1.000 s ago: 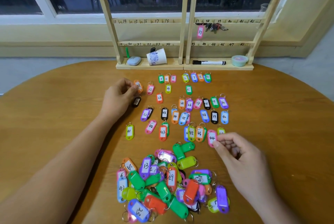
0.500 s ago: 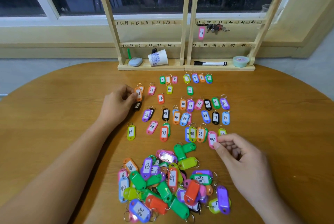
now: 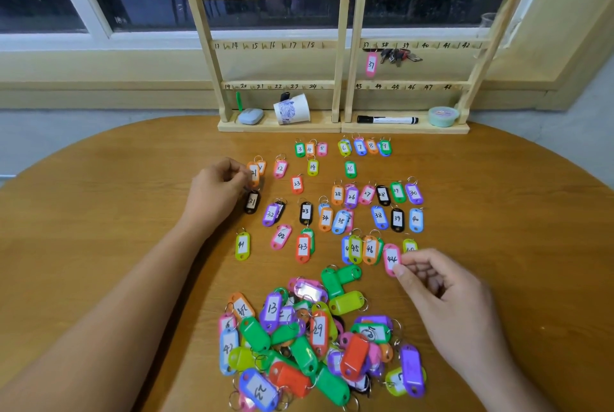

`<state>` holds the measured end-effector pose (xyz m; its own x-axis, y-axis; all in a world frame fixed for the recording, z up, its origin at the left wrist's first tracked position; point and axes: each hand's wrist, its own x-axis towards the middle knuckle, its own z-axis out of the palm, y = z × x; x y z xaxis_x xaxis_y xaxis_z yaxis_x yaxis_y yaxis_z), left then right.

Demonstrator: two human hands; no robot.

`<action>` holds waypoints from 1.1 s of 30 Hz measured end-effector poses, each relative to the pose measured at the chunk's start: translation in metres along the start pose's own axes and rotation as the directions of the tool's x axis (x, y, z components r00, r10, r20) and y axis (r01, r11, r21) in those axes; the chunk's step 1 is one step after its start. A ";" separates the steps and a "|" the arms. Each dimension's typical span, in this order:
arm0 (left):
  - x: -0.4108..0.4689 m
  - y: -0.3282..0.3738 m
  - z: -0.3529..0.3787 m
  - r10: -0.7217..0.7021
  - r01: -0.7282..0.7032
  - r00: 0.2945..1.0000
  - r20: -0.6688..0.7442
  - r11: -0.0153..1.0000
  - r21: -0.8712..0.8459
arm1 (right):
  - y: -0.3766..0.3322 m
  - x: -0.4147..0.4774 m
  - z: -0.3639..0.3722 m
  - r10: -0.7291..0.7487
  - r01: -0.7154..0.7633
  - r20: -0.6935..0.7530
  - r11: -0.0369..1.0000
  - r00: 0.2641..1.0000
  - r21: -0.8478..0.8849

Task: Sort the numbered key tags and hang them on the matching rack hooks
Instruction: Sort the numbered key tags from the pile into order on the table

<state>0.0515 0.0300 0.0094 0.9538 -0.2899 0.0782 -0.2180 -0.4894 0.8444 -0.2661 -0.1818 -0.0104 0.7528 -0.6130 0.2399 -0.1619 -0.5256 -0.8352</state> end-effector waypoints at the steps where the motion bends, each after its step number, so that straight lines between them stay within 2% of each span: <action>1: 0.001 0.001 0.000 -0.008 0.008 1.000 -0.006 1.000 -0.019 | 0.000 0.000 0.000 0.004 -0.004 0.001 1.000 1.000 0.007; 4: 0.001 0.005 0.000 -0.023 0.022 0.999 -0.024 0.997 -0.068 | -0.003 0.000 0.000 0.010 -0.011 0.007 1.000 1.000 0.019; 9: -0.003 0.005 -0.002 -0.013 0.009 0.999 0.045 0.997 0.072 | -0.004 0.000 0.000 0.015 -0.015 0.014 1.000 1.000 0.005; 15: -0.002 0.010 0.000 0.019 -0.021 0.999 -0.036 0.997 -0.071 | -0.003 -0.001 0.000 0.018 -0.018 0.010 1.000 1.000 0.007; 19: -0.007 0.009 0.001 0.035 -0.036 0.999 0.033 0.999 0.035 | -0.004 0.000 0.000 0.029 -0.029 0.011 1.000 1.000 0.007; 26: -0.022 0.002 -0.011 0.047 -0.047 0.999 0.011 0.995 0.092 | -0.003 0.000 0.000 0.038 -0.039 0.024 0.999 0.999 0.009; 29: -0.029 0.000 -0.011 0.024 -0.026 0.999 0.025 0.998 0.062 | -0.004 -0.001 0.000 0.035 -0.035 0.019 0.999 0.999 0.010; 33: -0.024 0.003 -0.009 -0.012 0.010 1.000 -0.025 0.997 -0.078 | -0.002 0.000 0.000 0.035 -0.035 0.013 0.999 0.999 0.023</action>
<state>0.0297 0.0433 0.0148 0.9614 -0.2630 0.0811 -0.1913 -0.4268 0.8839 -0.2655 -0.1803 -0.0085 0.7550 -0.6232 0.2040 -0.1735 -0.4899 -0.8543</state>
